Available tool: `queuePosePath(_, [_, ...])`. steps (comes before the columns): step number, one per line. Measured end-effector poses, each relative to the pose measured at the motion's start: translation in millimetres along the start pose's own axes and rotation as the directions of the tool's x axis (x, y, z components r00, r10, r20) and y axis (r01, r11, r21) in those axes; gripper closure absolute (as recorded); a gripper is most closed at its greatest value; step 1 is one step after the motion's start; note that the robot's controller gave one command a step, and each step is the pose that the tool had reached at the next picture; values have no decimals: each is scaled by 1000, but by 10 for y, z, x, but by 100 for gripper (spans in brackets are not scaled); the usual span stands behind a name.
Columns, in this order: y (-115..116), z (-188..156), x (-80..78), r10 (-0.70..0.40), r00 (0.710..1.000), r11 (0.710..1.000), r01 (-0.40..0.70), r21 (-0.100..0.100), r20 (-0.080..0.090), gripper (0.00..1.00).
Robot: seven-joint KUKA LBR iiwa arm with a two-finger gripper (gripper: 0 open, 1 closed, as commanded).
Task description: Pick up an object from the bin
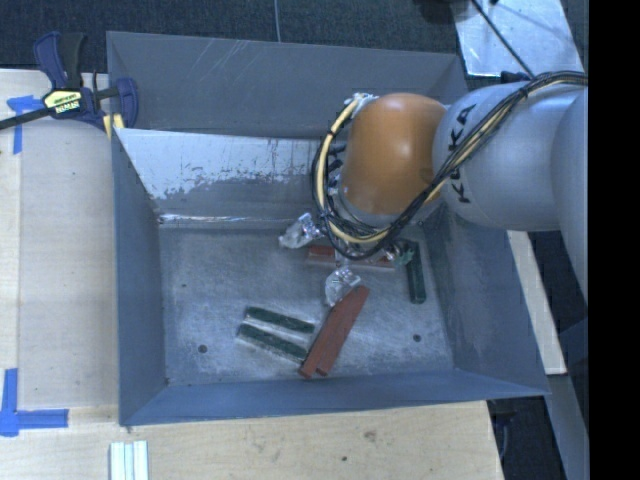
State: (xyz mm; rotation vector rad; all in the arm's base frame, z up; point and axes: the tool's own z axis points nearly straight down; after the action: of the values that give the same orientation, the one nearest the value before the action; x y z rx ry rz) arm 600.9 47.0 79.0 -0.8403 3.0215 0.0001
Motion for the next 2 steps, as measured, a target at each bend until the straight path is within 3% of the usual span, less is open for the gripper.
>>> queuePosePath(1, [0, -1, 0, 0, 1000, 1000, 0, 0, 0, 0])
queuePosePath(2, [-345, -342, 183, -74, 997, 997, 74, -4, -4, 0])
